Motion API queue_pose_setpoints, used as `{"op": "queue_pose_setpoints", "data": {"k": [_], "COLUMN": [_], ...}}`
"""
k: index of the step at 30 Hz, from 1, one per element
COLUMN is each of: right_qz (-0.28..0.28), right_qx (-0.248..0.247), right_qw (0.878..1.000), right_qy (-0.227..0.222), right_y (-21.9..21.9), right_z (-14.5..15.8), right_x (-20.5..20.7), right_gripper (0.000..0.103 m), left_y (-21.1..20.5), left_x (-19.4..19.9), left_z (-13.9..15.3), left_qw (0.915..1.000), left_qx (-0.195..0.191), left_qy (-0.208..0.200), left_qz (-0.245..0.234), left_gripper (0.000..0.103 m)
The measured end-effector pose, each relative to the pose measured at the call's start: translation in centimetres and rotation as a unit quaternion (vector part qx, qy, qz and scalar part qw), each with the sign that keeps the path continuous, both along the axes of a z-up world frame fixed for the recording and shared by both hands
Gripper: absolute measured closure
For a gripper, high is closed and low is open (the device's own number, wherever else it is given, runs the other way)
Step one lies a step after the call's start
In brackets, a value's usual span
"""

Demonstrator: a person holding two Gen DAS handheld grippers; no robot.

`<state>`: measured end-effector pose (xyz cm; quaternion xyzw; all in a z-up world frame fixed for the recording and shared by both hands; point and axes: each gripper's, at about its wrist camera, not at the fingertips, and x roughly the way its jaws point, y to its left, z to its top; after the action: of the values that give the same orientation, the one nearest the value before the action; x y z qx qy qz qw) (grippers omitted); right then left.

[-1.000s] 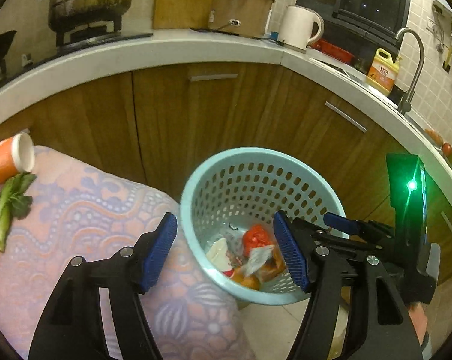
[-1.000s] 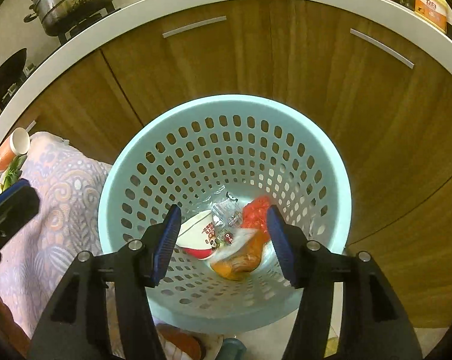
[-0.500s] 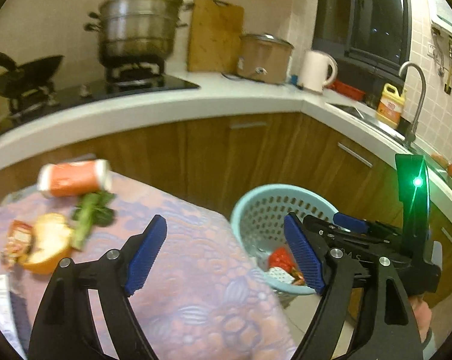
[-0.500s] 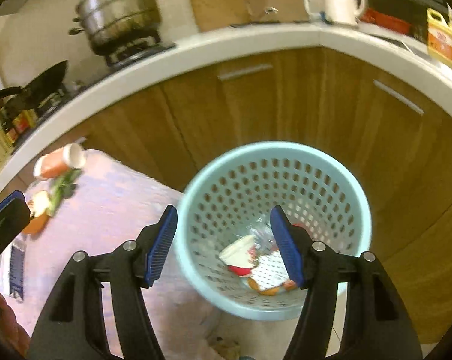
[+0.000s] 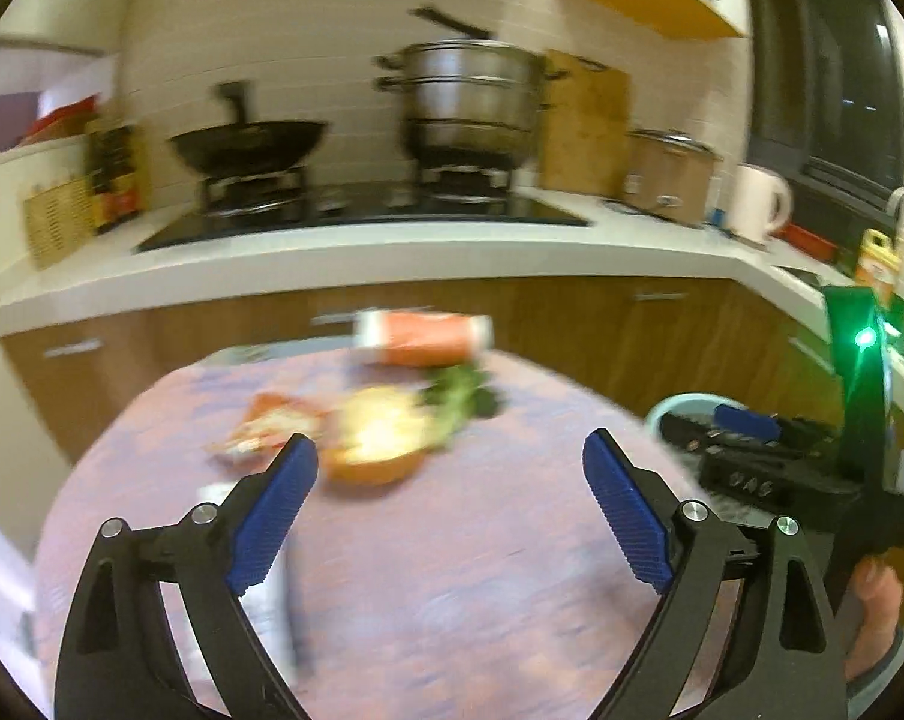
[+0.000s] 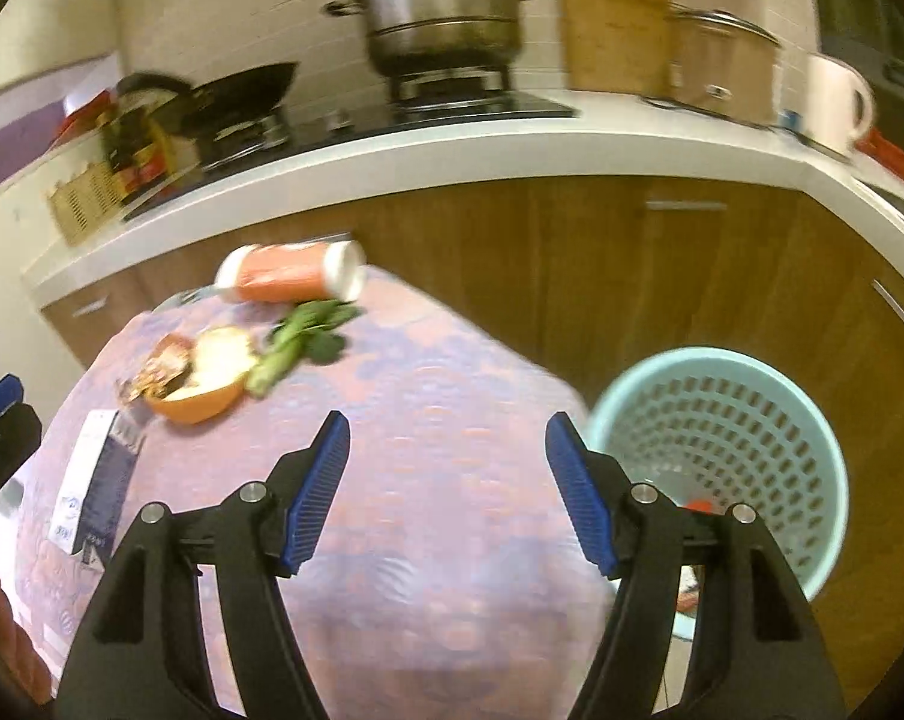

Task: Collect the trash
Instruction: 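Grasp the white milk carton with the left gripper while the right gripper moves toward the bok choy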

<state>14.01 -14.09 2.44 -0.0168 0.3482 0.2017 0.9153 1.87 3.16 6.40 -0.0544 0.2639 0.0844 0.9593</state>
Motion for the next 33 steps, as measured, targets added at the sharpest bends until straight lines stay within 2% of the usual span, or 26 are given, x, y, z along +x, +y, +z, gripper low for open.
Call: {"op": "queue_pose_setpoints", "data": {"k": [5, 8, 13, 19, 25, 26, 27, 30, 33], "right_qz": [0.029, 0.044, 0.052, 0.047, 0.044, 0.044, 0.043, 0.038, 0.027], "right_qx": [-0.012, -0.014, -0.003, 0.02, 0.019, 0.02, 0.02, 0.018, 0.002], "right_qw": [0.999, 0.999, 0.999, 0.998, 0.996, 0.996, 0.996, 0.995, 0.996], "right_qy": [-0.016, -0.022, -0.007, 0.039, 0.072, 0.076, 0.079, 0.086, 0.088], "right_y": [3.9, 6.2, 8.5, 10.5, 12.8, 13.1, 13.5, 14.5, 15.7], "right_z": [-0.3, -0.4, -0.5, -1.5, -3.5, -3.8, -4.1, -4.6, -5.1], "right_x": [-0.6, -0.4, 1.2, 4.6, 7.3, 7.5, 7.8, 8.6, 9.6], "right_gripper": [0.039, 0.039, 0.039, 0.039, 0.051, 0.052, 0.052, 0.055, 0.063], "left_y": [5.1, 7.9, 8.9, 8.7, 9.5, 9.6, 9.7, 9.9, 10.3], "left_x": [-2.8, -3.7, -3.4, -1.6, -1.0, -1.0, -1.0, -1.3, -1.4], "left_z": [-1.7, -3.5, -6.3, -8.8, -9.5, -9.6, -9.8, -9.8, -9.7], "left_qw": [0.9978, 0.9949, 0.9919, 0.9892, 0.987, 0.9866, 0.9863, 0.9862, 0.9853], "left_qx": [-0.017, -0.046, -0.079, -0.068, -0.075, -0.077, -0.083, -0.091, -0.102], "left_qy": [0.021, 0.041, 0.072, 0.104, 0.104, 0.105, 0.106, 0.1, 0.093], "left_qz": [0.061, 0.08, 0.069, 0.078, 0.097, 0.098, 0.096, 0.096, 0.101], "left_gripper": [0.015, 0.015, 0.015, 0.016, 0.033, 0.044, 0.049, 0.051, 0.051]}}
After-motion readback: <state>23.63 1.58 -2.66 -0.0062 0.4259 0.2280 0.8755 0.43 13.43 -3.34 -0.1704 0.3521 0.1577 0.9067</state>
